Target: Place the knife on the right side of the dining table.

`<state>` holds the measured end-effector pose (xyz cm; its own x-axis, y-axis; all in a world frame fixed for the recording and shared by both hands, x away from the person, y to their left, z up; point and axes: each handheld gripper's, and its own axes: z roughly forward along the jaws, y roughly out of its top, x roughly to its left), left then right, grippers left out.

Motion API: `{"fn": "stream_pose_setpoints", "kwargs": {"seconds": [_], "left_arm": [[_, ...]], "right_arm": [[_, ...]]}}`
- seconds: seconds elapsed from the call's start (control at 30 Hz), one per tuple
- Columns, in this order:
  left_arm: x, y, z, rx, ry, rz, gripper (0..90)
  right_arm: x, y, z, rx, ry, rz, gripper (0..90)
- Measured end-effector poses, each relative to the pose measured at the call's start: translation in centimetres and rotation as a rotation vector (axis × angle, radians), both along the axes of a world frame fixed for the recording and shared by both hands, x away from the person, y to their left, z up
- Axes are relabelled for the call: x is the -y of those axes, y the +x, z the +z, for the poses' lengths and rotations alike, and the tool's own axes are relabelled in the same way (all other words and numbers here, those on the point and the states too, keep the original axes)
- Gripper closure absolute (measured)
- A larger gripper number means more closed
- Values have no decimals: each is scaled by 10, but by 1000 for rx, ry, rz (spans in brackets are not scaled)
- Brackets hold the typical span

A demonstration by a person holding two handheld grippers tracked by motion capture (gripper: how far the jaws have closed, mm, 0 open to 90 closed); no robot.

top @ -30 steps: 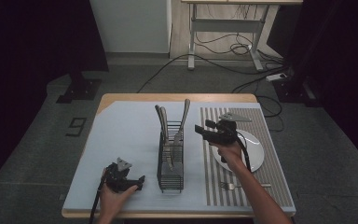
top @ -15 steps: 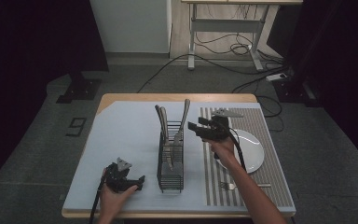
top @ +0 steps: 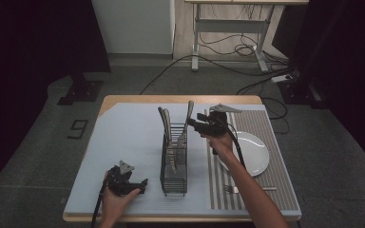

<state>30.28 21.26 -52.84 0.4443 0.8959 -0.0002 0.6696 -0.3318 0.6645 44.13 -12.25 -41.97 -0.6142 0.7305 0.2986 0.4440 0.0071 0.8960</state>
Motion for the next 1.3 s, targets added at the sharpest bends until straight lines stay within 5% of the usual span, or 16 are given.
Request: {"fn": "stream_pose_setpoints", "kwargs": {"seconds": [0.2,0.53,0.7,0.93,1.3], "left_arm": [[0,0,0,0,0,0,6],[0,0,0,0,0,0,6],[0,0,0,1,1,0,6],[0,0,0,0,-1,0,6],[0,0,0,0,1,0,6]], "right_arm": [[-8,10,0,-2,6,11,489],[-14,15,0,-38,44,45,740],[-14,15,2,-50,46,49,775],[-9,10,6,-91,127,81,815],[-4,-6,17,-71,154,106,840]]}}
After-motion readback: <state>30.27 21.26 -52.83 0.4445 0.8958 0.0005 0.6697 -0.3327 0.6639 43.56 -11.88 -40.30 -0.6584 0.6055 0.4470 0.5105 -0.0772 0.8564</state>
